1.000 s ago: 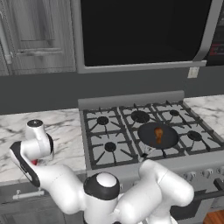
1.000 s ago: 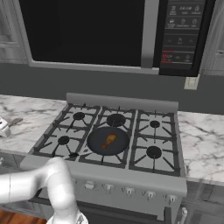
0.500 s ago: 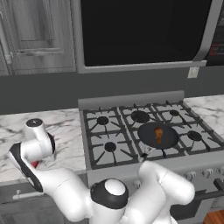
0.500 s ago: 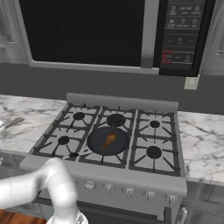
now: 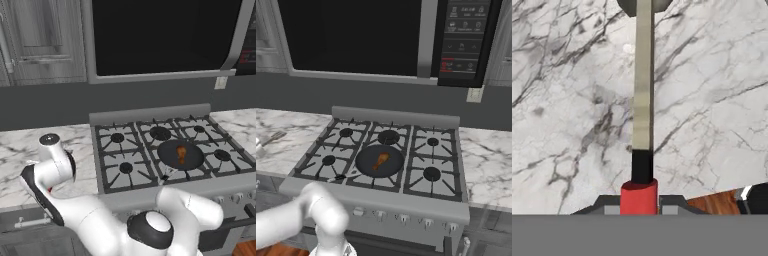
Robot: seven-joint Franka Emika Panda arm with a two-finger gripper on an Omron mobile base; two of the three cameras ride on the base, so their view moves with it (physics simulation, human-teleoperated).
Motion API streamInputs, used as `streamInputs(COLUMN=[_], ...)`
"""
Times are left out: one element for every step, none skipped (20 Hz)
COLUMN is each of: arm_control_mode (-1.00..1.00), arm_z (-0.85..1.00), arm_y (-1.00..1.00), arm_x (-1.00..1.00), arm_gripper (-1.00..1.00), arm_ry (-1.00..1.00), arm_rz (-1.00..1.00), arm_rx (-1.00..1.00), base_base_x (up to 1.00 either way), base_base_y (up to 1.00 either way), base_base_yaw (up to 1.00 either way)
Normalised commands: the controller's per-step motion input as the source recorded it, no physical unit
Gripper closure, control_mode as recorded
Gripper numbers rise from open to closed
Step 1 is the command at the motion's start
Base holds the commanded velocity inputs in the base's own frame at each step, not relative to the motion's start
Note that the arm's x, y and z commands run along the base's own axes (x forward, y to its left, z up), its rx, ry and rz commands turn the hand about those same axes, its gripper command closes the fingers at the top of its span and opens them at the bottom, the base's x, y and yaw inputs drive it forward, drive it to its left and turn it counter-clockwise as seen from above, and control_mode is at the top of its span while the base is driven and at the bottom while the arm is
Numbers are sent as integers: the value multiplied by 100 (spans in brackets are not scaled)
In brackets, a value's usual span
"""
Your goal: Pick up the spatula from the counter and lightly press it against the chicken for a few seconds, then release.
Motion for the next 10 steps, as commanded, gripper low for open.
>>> streamInputs(arm_control_mode=[-100,-100,-100,-100,-100,-100,-100,-100,-100,-100], arm_z=[28,26,26,24,24,24,26,29,32,34], arm_y=[-62,-64,-66,-68,-69,-70,-68,-66,-66,-62], arm_x=[-29,-22,-20,-20,-19,-14,-12,-7,-4,-5], arm_gripper=[100,100,100,100,100,100,100,100,100,100], arm_ry=[-2,0,0,0,0,0,0,0,0,0], arm_rz=[0,0,0,0,-2,-5,-8,-10,-11,-13], arm_rx=[0,0,0,0,0,0,0,1,3,2], base_base_x=[0,0,0,0,0,0,0,0,0,0], base_base_y=[0,0,0,0,0,0,0,0,0,0], base_base_yaw=[0,0,0,0,0,0,0,0,0,0])
